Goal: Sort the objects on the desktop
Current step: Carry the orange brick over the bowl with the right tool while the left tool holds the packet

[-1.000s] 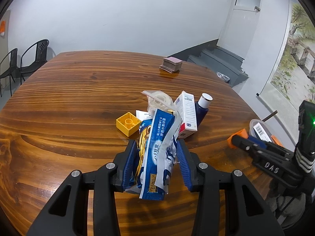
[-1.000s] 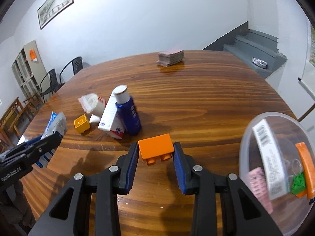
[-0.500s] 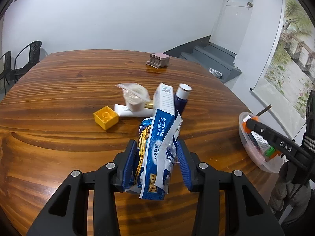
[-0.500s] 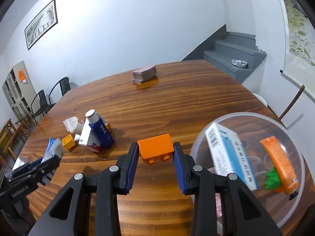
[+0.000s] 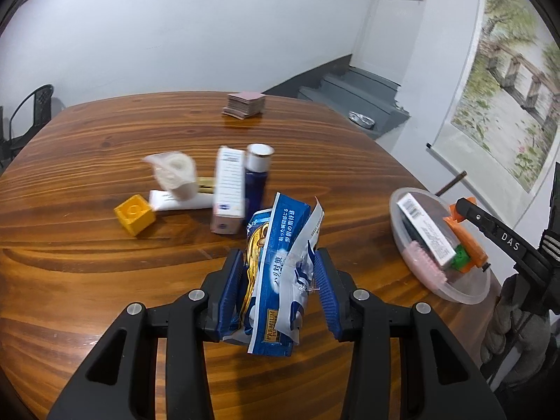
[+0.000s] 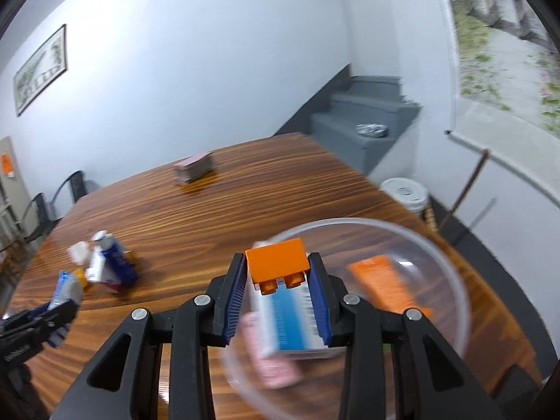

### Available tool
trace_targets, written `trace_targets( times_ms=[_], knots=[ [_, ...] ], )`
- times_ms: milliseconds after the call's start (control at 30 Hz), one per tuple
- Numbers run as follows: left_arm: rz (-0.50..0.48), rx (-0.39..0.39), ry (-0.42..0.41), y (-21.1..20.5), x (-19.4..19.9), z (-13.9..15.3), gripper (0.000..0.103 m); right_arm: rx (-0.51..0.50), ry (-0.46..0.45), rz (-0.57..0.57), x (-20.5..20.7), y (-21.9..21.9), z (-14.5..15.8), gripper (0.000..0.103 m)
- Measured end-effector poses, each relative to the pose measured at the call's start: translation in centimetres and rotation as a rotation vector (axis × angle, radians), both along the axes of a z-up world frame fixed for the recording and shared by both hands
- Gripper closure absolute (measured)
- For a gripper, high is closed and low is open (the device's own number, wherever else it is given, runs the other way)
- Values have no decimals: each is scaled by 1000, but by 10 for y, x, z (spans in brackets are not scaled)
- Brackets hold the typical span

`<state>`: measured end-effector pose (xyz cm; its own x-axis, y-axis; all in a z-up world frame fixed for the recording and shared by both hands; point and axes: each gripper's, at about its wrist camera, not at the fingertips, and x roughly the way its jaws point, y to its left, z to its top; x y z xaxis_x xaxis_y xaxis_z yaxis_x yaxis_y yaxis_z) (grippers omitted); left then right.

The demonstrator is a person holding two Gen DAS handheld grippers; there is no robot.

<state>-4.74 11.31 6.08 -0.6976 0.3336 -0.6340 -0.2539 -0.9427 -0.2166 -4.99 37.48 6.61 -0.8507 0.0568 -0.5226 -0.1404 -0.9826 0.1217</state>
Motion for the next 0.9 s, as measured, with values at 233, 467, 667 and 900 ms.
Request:
trace_targets(
  times_ms=[233,467,667,900],
  knots=[
    [-81,-21,3,43,-1,6,58,-27,-12,-119,12,50,-6,64],
    [-159,-30,3,86,-2,12,58,-88,-28,-200,15,88,-12,64],
    [-229,-35,10,123,-4,16,58,-107,-11,-217,24,97,-9,64],
    [-300,-28,10,160,-11,18,58,-107,-7,-244,30,102,-10,64]
  ],
)
